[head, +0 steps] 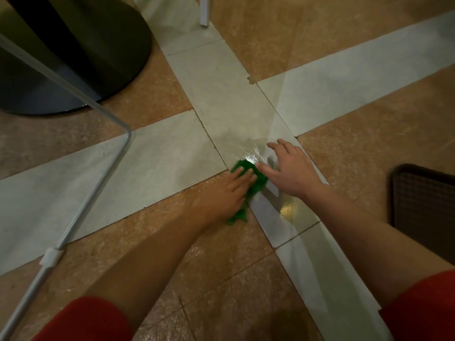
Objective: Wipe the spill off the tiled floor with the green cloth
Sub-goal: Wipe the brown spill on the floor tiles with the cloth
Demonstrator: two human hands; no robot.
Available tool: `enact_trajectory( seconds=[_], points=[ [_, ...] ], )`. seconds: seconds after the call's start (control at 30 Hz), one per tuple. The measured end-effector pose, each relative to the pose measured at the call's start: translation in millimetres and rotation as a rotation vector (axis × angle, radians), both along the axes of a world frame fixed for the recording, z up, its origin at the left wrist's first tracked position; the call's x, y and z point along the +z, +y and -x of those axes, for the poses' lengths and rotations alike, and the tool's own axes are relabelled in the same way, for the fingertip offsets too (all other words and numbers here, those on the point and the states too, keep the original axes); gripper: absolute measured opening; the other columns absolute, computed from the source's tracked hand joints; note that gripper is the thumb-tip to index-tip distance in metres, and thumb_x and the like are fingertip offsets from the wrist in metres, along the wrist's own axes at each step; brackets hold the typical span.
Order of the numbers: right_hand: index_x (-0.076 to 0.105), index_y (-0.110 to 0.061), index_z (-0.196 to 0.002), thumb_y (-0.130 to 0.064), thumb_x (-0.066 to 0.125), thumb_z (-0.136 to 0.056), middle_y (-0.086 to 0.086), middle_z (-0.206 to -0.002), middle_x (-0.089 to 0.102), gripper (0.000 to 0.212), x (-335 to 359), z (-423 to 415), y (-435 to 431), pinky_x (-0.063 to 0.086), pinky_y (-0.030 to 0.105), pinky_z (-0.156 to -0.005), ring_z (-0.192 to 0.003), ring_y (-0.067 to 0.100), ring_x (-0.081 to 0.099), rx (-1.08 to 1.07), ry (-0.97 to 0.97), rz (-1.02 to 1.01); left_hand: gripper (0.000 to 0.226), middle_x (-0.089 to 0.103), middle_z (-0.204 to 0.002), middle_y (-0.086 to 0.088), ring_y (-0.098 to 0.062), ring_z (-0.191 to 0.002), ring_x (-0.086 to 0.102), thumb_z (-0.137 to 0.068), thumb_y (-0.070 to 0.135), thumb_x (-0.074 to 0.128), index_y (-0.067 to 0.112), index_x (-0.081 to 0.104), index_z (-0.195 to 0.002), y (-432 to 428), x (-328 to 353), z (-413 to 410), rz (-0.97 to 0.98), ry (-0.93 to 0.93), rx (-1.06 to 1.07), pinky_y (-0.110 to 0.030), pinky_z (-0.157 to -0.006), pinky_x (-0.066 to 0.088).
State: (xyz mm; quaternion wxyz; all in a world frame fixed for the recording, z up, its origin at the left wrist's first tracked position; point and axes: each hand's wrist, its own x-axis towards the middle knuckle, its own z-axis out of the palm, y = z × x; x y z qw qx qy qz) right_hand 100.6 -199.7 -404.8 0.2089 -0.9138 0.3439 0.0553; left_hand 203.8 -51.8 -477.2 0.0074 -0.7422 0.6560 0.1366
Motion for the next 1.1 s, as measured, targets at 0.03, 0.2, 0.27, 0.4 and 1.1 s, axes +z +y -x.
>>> enact_trajectory(
  seconds=[0.03, 0.2, 0.27, 0.4, 1.1],
  points=[
    [0.030, -0.021, -0.145, -0.054, 0.047, -0.090, 0.007, -0.155, 0.023, 0.066, 2.1, 0.6, 0.4, 0.017, 0.043, -0.116, -0.142, 0.025, 0.020, -0.001, -0.007, -0.002, 0.056, -0.011, -0.151, 0.000, -0.018, -0.137, -0.017, -0.101, 0.031, 0.026, 0.017, -0.006, -0.145, 0.1, 1.9, -9.0, 0.003, 0.018, 0.085, -0.038, -0.116, -0.005],
    [0.031, -0.021, -0.145, -0.053, 0.045, -0.091, 0.006, -0.155, 0.023, 0.064, 1.2, 6.3, 9.7, 0.016, 0.042, -0.116, -0.142, 0.024, 0.020, 0.001, 0.022, -0.018, 0.071, -0.011, -0.155, -0.008, -0.028, -0.141, -0.014, -0.098, 0.026, 0.039, 0.011, -0.012, -0.144, -13.7, 6.9, 3.4, -0.026, 0.015, 0.329, -0.038, -0.112, -0.010],
    [0.032, -0.021, -0.145, -0.052, 0.043, -0.092, 0.007, -0.155, 0.024, 0.061, 0.6, 5.0, 15.1, 0.017, 0.042, -0.115, -0.141, 0.024, 0.021, 0.004, 0.018, -0.026, 0.077, -0.007, -0.155, -0.009, -0.029, -0.141, -0.012, -0.094, 0.031, 0.044, 0.012, -0.014, -0.141, -8.2, 0.4, 19.0, -0.031, 0.005, 0.149, -0.044, -0.116, -0.005],
    [0.032, -0.020, -0.144, -0.046, 0.042, -0.094, 0.007, -0.154, 0.026, 0.057, 5.1, 0.6, 22.5, 0.017, 0.040, -0.114, -0.141, 0.024, 0.022, 0.057, -0.015, -0.017, 0.066, 0.014, -0.154, -0.010, -0.025, -0.137, -0.007, -0.095, 0.033, 0.044, 0.010, 0.004, -0.142, 15.9, -5.2, 10.1, 0.016, -0.102, -0.167, -0.045, -0.116, 0.006],
    [0.034, -0.019, -0.143, -0.039, 0.050, -0.093, 0.008, -0.153, 0.026, 0.056, 15.5, 24.6, 36.6, 0.022, 0.039, -0.111, -0.138, 0.026, 0.026, 0.102, 0.066, 0.032, 0.057, -0.012, -0.152, 0.006, -0.018, -0.137, -0.022, -0.100, 0.033, 0.023, 0.027, -0.016, -0.142, 61.9, 8.5, 12.9, 0.030, 0.053, 0.484, -0.040, -0.116, -0.005]
  ],
)
